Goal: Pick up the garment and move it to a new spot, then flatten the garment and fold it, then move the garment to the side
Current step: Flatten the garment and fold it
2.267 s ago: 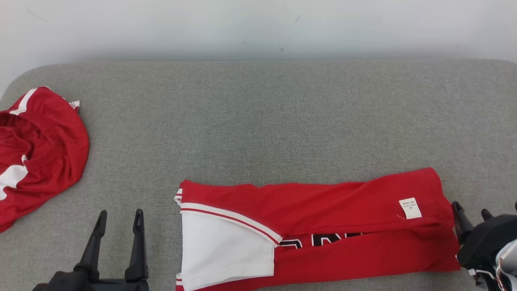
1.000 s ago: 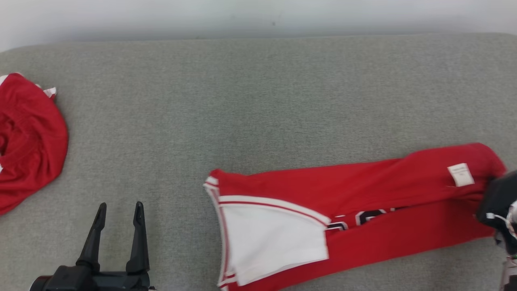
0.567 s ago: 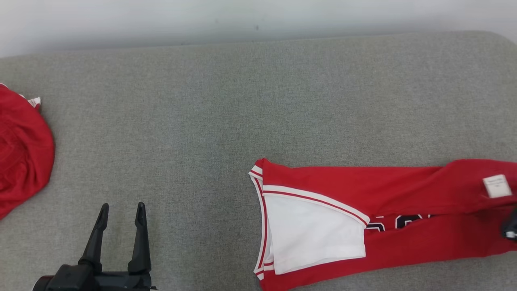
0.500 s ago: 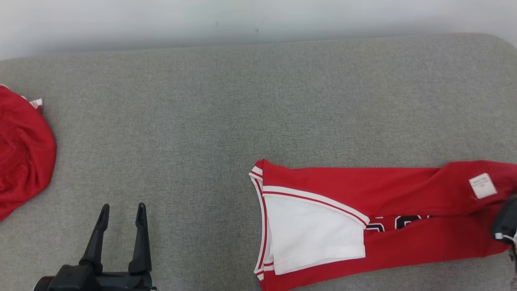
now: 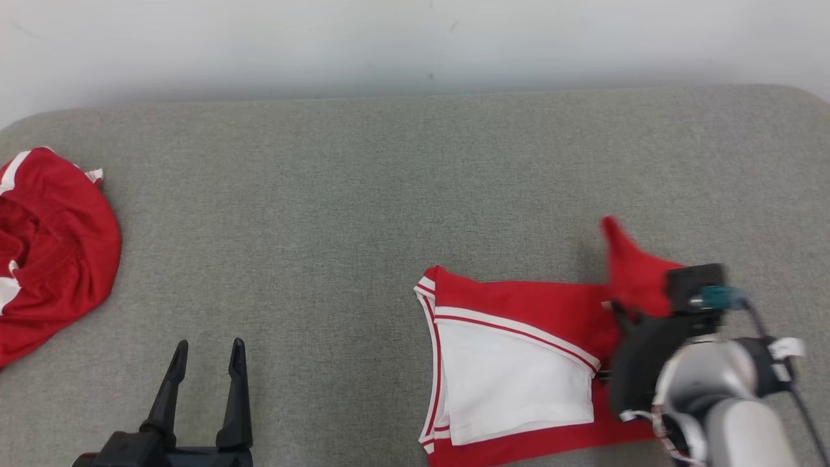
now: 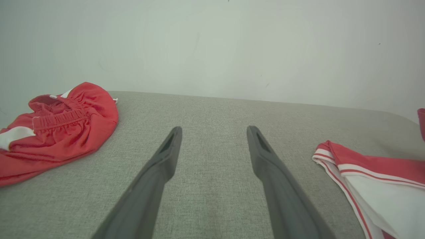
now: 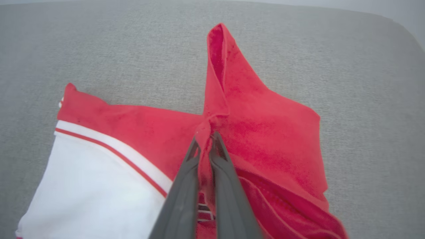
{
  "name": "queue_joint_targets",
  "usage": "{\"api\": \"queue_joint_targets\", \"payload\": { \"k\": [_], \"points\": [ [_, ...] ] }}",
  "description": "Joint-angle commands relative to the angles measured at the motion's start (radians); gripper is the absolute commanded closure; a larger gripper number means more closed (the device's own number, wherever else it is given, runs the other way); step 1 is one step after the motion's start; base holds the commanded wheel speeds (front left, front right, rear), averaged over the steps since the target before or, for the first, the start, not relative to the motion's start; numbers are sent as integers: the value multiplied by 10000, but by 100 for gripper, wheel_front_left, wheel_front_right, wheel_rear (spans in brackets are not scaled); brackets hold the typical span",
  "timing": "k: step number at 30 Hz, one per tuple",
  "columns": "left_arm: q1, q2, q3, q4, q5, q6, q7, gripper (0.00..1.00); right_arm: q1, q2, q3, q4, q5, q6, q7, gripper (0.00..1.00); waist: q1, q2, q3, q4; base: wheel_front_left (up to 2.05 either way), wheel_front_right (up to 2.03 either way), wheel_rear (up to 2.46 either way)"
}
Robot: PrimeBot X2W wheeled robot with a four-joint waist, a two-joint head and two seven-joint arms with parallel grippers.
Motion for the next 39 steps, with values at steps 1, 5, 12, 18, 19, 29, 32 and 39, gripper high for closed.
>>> {"api": "queue_joint_targets", "payload": {
  "k": [1,5,12,18,19,29,32,39],
  "points": [
    [80,-31,-6,19,-38,-51,-29,0,-41,64,157,49,26,6,-17,100,1,-1,-37,47,0,0,0],
    [63,-63,-66,59,-41,-67,-29,0,-253,104,1317,460,303,6,-112,100,1,-1,-64,187,0,0,0],
    [56,-114,-24,13,-76,-47,-29,0,-422,169,2527,1038,548,6,-185,100,1,-1,-18,491,0,0,0],
    [-12,-141,42,49,-110,-54,-29,0,-506,234,3047,1347,674,6,-283,100,1,-1,49,644,0,0,0],
    [-18,-146,46,55,-109,-55,-29,0,-511,240,3163,1392,725,6,-292,100,1,-1,51,658,0,0,0],
    [-58,-185,79,24,-113,-58,-29,0,-306,276,3580,1521,1504,6,-391,0,1,-1,82,647,0,0,0],
    [-36,-191,80,28,-113,-58,-29,0,-273,274,3640,1027,2351,6,-388,0,1,-1,54,604,0,0,0],
    [22,-183,151,-23,-113,-59,-29,0,-153,265,2203,-454,2674,6,-998,0,1,-1,-29,490,0,0,0]
  ]
}}
